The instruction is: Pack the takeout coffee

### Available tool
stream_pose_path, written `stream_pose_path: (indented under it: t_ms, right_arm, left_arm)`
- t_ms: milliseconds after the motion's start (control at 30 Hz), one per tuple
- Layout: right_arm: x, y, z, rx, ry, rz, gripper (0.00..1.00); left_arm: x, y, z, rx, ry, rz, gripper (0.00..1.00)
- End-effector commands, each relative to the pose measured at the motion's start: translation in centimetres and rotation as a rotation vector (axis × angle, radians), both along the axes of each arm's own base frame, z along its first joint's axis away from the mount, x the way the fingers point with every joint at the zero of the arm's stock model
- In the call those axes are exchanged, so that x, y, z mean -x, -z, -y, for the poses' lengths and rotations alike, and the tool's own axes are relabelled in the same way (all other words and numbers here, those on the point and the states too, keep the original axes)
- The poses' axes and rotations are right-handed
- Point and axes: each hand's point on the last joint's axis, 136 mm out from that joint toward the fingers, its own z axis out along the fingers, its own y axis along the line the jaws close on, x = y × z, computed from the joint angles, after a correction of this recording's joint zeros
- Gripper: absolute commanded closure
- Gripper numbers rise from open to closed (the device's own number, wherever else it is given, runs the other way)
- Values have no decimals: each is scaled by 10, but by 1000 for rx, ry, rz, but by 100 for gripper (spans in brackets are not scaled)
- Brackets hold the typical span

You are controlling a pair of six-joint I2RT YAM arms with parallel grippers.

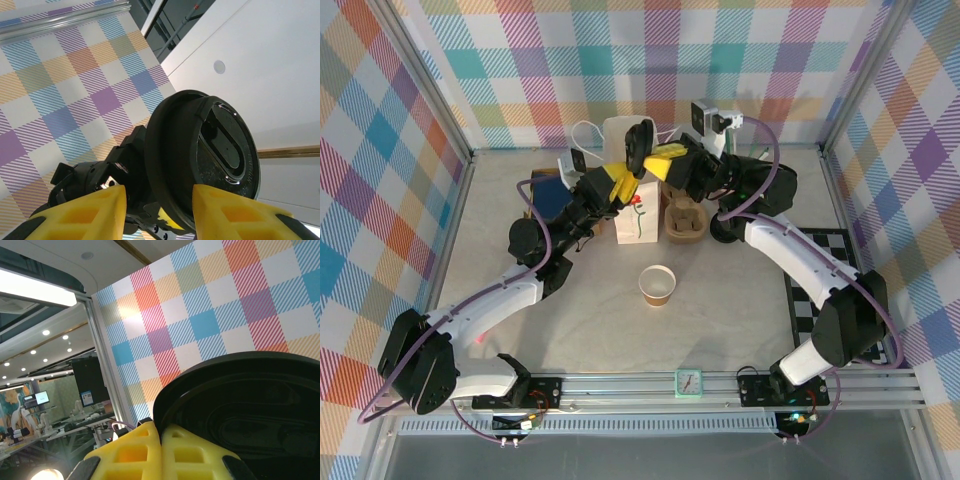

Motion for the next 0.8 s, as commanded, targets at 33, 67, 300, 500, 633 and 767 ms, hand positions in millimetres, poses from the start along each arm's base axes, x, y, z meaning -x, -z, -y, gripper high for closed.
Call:
stream_pose_path:
  t_ms: [33,67,300,500,633,767]
  right_arm:
    - [6,-10,0,-40,-4,49,100]
    - [6,-10,0,-42,-2,51,100]
    - [6,-9,-1,-41,-4,51,100]
    - [0,-1,-4,-32,3,31,100]
    - [-3,2,-6,-33,9,25,100]
    - [-4,5,-6,-32,12,17,100]
  left_arm:
    - [23,-33,-10,81,33,110,61]
    - [23,-34,-10,83,34,110,61]
    - [27,-40,-13,97,40,123,62]
    - [32,-44,-17,109,36,136,64]
    - [34,-45,-20,114,34,138,65]
    - [36,-46,-22,120,29,140,67]
